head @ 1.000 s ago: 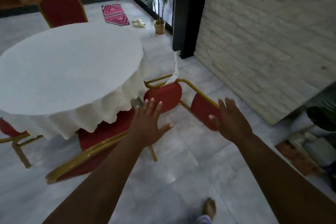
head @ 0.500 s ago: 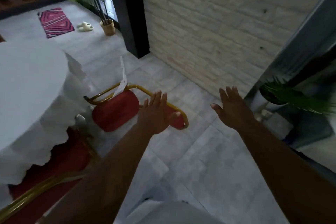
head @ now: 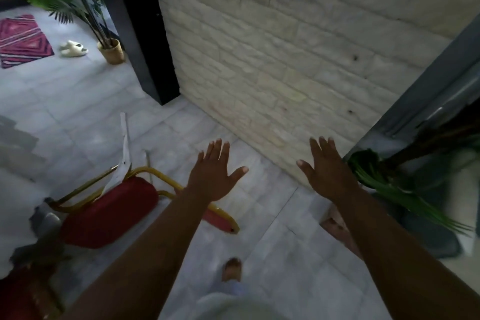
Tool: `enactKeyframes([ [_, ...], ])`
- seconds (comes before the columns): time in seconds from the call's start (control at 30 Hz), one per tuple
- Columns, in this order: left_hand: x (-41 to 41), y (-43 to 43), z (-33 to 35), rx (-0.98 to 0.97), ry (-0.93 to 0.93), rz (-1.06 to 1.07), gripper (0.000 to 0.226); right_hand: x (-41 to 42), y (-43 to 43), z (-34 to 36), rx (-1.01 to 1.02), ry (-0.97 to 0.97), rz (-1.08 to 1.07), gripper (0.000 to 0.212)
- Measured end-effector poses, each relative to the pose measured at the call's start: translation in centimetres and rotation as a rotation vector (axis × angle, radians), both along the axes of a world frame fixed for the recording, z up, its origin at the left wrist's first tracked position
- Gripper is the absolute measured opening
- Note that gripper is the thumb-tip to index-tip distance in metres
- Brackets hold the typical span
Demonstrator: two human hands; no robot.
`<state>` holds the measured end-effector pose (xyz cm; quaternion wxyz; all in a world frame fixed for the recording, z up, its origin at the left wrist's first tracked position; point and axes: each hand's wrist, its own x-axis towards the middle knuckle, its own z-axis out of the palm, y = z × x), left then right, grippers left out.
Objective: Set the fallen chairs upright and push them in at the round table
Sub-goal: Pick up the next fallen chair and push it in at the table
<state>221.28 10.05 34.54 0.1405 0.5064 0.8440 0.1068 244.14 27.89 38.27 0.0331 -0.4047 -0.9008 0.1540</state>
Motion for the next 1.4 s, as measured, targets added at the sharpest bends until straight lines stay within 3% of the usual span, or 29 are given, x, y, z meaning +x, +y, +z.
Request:
enactKeyframes([
  [0.13,-4.1,7.1,0.9,-0.008,-0.007,-0.018,0.112,-3.9,6.2,0.5,0.004,0.002,0.025,0.079],
  [0.3,-8.6,14.0,1.1,-0.008,0.024,0.034,0.103,-8.9,14.6,0.7,0.01,0.0,0.06,0.074],
  [0.67,-14.6,23.4,-0.5,-0.022,0.021,0.41,0.099,-23.6,31.5,0.2,0.044,-0.068,0.392,0.075],
  [1.03,-24.0,19.2,-3.2,-0.011,-0.023,0.85,0.113,-45.3,32.1,-0.7,0.017,-0.097,0.797,0.077],
  [1.4,-34.7,10.0,-3.1,0.05,-0.022,1.279,0.118,-67.6,21.8,0.4,0.064,-0.054,1.194,0.076],
])
